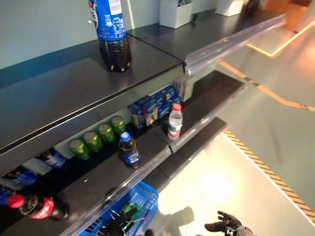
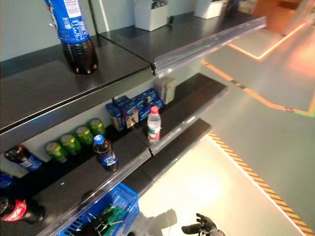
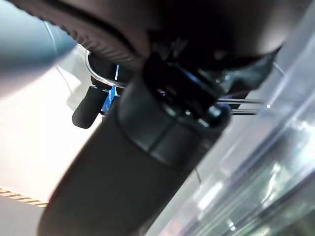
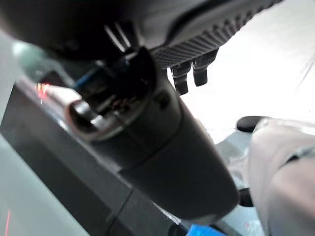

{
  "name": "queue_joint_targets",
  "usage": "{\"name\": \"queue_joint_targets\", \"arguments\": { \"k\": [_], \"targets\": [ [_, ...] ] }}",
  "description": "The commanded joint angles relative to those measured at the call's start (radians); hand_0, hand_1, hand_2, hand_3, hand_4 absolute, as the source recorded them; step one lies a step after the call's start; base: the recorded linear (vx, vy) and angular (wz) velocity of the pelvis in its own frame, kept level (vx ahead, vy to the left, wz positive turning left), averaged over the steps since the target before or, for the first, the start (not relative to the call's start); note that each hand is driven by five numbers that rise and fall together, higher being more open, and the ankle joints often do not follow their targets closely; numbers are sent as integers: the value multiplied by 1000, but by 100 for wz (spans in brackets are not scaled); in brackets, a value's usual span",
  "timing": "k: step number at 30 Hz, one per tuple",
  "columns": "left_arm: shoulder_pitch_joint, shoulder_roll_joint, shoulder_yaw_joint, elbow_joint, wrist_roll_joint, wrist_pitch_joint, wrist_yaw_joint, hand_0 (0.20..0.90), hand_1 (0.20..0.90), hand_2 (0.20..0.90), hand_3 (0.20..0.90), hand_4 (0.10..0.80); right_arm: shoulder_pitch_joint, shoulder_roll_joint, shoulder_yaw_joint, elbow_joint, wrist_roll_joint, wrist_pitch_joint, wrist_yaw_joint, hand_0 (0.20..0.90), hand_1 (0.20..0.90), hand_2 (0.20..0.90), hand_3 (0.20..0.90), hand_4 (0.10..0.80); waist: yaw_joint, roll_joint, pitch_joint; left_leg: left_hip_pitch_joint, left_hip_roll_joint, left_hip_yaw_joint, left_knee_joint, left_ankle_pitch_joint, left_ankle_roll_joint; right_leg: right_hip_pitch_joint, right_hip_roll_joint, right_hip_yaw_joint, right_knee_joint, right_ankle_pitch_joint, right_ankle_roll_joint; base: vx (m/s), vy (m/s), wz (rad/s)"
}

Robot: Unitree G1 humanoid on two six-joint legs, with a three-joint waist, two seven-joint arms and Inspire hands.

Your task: Pick up the drink and place into the basket.

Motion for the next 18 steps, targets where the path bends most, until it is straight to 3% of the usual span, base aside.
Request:
{"name": "queue_joint_targets", "arguments": {
  "k": [1, 4, 6, 10, 15, 18],
  "targets": [
    [-85, 6, 6, -39, -20, -69, -166, 300, 300, 300, 200, 100, -31, -46, -70, 16, 60, -56, -33, 900, 900, 900, 900, 800, 8, -11, -61, -39, -111, 62, 56, -55, 28, -115, -78, 65, 93, 209, 27, 221, -187, 142],
    [-81, 16, -5, -26, -28, -85, -177, 300, 300, 300, 200, 100, -26, -44, -88, 12, 70, -46, -42, 900, 900, 900, 900, 800, -16, -5, -56, -18, -114, -25, 85, -85, 35, -173, -87, 178, 48, 256, 36, 246, -207, 118],
    [-82, 20, -4, -27, -38, -84, -182, 300, 300, 300, 200, 100, -26, -49, -96, 15, 58, -39, -37, 900, 900, 900, 900, 800, -22, -5, -51, -11, -112, -56, 104, -100, 34, -178, -83, 205, 43, 261, 34, 199, -187, 84],
    [-81, 15, 0, -22, -33, -88, -185, 300, 300, 300, 200, 100, -22, -55, -94, 38, 58, -36, -47, 900, 900, 900, 900, 800, -19, -25, -69, -7, -117, -124, 110, -115, 41, -112, -23, 265, 50, 213, 26, 191, -237, 119],
    [-90, 15, 23, -22, -44, -68, -157, 300, 300, 300, 200, 100, -37, -62, -67, 31, 32, 1, -50, 900, 900, 900, 900, 800, -1, -38, -97, 1, -94, -151, 102, -107, 27, -52, 22, 239, 45, 128, 11, 131, -218, 106],
    [-83, 5, 28, -29, -45, -63, -140, 300, 300, 300, 200, 100, -55, -66, -51, 29, 32, 25, -57, 900, 900, 900, 900, 800, 17, -46, -108, 2, -70, -125, 113, -107, 4, -5, 39, 197, 20, 94, -9, 86, -218, 56]
  ]
}}
